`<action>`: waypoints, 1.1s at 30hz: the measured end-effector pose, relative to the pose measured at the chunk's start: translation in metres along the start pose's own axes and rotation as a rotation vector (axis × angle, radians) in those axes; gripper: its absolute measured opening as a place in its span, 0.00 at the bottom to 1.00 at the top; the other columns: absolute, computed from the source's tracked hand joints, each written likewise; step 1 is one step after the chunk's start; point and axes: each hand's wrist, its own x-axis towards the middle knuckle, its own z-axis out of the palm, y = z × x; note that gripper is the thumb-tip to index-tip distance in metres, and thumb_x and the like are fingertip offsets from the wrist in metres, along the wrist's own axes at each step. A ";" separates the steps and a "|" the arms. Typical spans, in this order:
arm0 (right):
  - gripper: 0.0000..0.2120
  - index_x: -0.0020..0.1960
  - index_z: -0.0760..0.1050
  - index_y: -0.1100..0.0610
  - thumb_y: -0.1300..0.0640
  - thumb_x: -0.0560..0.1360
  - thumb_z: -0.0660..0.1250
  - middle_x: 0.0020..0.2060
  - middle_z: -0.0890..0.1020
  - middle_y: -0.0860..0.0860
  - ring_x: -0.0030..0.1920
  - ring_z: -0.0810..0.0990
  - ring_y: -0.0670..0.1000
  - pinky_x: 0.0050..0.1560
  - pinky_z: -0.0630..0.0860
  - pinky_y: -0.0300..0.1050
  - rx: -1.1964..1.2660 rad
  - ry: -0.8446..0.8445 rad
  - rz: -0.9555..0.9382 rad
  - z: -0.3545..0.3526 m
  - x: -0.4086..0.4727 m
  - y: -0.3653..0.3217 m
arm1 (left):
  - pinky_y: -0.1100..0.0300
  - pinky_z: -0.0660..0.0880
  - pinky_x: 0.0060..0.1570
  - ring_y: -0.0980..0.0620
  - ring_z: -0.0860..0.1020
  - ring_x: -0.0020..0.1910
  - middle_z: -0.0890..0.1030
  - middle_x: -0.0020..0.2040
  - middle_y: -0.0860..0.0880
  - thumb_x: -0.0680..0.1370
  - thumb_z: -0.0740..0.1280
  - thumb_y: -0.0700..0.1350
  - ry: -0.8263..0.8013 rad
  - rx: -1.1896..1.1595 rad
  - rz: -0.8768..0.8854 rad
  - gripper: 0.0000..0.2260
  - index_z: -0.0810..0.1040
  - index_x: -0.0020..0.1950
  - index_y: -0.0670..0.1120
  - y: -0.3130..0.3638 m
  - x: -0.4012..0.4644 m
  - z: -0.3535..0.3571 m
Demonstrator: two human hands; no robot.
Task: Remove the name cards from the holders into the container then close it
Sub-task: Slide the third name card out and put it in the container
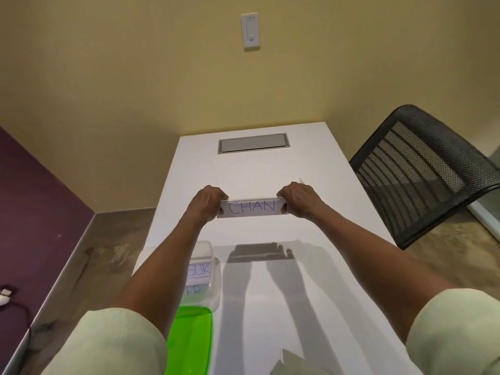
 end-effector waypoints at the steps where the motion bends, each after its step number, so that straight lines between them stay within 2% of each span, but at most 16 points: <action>1: 0.05 0.42 0.75 0.57 0.59 0.68 0.69 0.40 0.79 0.57 0.45 0.79 0.61 0.39 0.69 0.45 -0.002 -0.007 -0.005 -0.002 -0.002 -0.005 | 0.54 0.77 0.48 0.40 0.79 0.51 0.82 0.54 0.41 0.71 0.70 0.34 0.003 -0.016 -0.014 0.16 0.83 0.58 0.45 -0.002 -0.005 -0.001; 4: 0.06 0.37 0.72 0.57 0.60 0.67 0.70 0.34 0.76 0.56 0.40 0.78 0.61 0.38 0.71 0.46 -0.014 -0.030 -0.014 -0.006 -0.007 -0.019 | 0.58 0.73 0.41 0.43 0.78 0.43 0.84 0.48 0.42 0.71 0.66 0.32 0.011 -0.047 -0.062 0.13 0.84 0.51 0.44 -0.011 -0.017 -0.002; 8: 0.06 0.41 0.76 0.59 0.58 0.66 0.71 0.35 0.75 0.56 0.41 0.78 0.61 0.35 0.64 0.44 -0.013 -0.017 -0.049 -0.006 -0.008 -0.038 | 0.55 0.76 0.51 0.43 0.80 0.54 0.85 0.50 0.43 0.73 0.65 0.31 0.039 -0.098 -0.096 0.18 0.82 0.59 0.44 -0.028 -0.031 0.000; 13: 0.07 0.43 0.78 0.60 0.58 0.67 0.70 0.40 0.80 0.59 0.42 0.79 0.62 0.35 0.65 0.44 -0.010 -0.005 -0.097 -0.001 -0.005 -0.063 | 0.56 0.75 0.53 0.46 0.79 0.57 0.87 0.45 0.46 0.75 0.62 0.31 0.056 -0.150 -0.155 0.20 0.79 0.65 0.44 -0.054 -0.047 0.001; 16: 0.09 0.45 0.78 0.60 0.57 0.67 0.70 0.41 0.81 0.59 0.43 0.80 0.61 0.36 0.66 0.43 -0.015 -0.008 -0.126 0.003 -0.001 -0.080 | 0.55 0.76 0.55 0.47 0.80 0.55 0.86 0.45 0.46 0.75 0.62 0.30 0.054 -0.169 -0.182 0.20 0.78 0.65 0.44 -0.070 -0.057 0.001; 19: 0.10 0.47 0.79 0.59 0.57 0.67 0.70 0.41 0.81 0.59 0.43 0.80 0.61 0.36 0.68 0.43 -0.021 -0.025 -0.154 0.007 0.003 -0.098 | 0.56 0.76 0.51 0.48 0.81 0.52 0.86 0.44 0.45 0.76 0.61 0.30 0.052 -0.195 -0.209 0.20 0.79 0.64 0.43 -0.085 -0.068 0.001; 26: 0.08 0.43 0.78 0.60 0.58 0.67 0.70 0.39 0.80 0.59 0.40 0.80 0.61 0.34 0.65 0.43 -0.005 -0.072 -0.212 0.015 0.012 -0.141 | 0.55 0.78 0.52 0.49 0.83 0.50 0.86 0.45 0.43 0.75 0.62 0.29 0.031 -0.175 -0.237 0.21 0.78 0.65 0.42 -0.124 -0.088 0.002; 30: 0.09 0.45 0.79 0.60 0.57 0.67 0.70 0.39 0.81 0.59 0.40 0.80 0.61 0.34 0.66 0.43 -0.002 -0.080 -0.242 0.022 0.017 -0.163 | 0.59 0.75 0.46 0.51 0.81 0.44 0.86 0.46 0.44 0.75 0.64 0.30 0.007 -0.164 -0.289 0.18 0.79 0.63 0.42 -0.149 -0.094 0.005; 33: 0.11 0.47 0.80 0.59 0.55 0.67 0.70 0.39 0.81 0.58 0.40 0.80 0.60 0.34 0.68 0.42 0.001 -0.099 -0.245 0.030 0.020 -0.178 | 0.60 0.74 0.45 0.54 0.79 0.41 0.86 0.44 0.46 0.74 0.66 0.31 -0.008 -0.120 -0.293 0.17 0.81 0.61 0.43 -0.165 -0.101 0.011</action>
